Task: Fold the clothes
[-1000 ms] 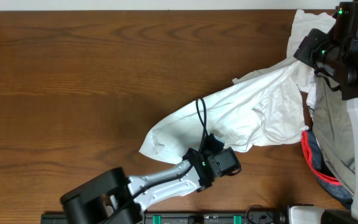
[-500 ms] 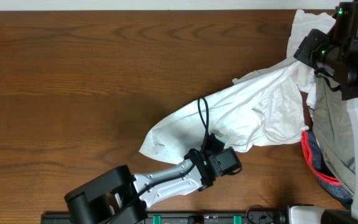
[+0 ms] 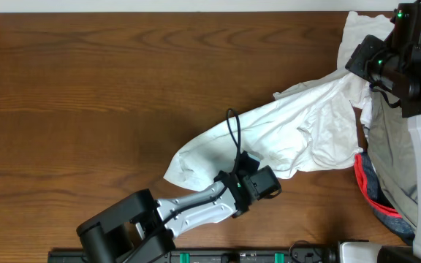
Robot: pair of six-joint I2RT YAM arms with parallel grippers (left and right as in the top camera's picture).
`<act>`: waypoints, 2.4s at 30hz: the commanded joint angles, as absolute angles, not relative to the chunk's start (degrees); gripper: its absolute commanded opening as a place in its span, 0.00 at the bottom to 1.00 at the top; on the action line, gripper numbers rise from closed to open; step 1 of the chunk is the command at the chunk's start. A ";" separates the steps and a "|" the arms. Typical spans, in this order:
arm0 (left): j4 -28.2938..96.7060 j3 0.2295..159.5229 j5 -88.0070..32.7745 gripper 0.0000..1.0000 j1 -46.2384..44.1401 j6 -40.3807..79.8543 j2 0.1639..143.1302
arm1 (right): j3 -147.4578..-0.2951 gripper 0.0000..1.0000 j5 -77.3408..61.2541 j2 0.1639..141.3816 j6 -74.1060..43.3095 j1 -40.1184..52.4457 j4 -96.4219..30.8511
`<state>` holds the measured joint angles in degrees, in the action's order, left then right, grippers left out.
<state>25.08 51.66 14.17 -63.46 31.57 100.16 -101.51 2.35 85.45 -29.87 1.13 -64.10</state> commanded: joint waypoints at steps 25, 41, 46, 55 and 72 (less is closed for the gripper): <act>47.81 64.88 23.66 0.06 -48.90 19.55 62.89 | -102.76 0.01 7.73 75.44 -21.10 0.80 -65.32; 53.76 72.66 29.58 0.06 -46.89 16.84 40.97 | -102.76 0.01 8.99 57.95 -18.13 0.82 -70.28; 47.07 72.62 34.57 0.06 -46.81 10.09 44.38 | -102.74 0.01 8.10 62.15 -18.17 0.82 -66.87; 34.52 72.62 32.49 0.06 -32.34 6.83 65.71 | -102.74 0.01 0.91 86.54 -16.69 0.82 -58.83; 22.50 112.77 11.42 0.06 -7.27 -7.16 91.22 | -124.01 0.01 3.03 97.14 -12.10 2.70 -32.42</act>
<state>20.12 104.42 13.10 -8.29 -4.60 94.08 -117.38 1.26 100.75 -12.97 2.20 -30.33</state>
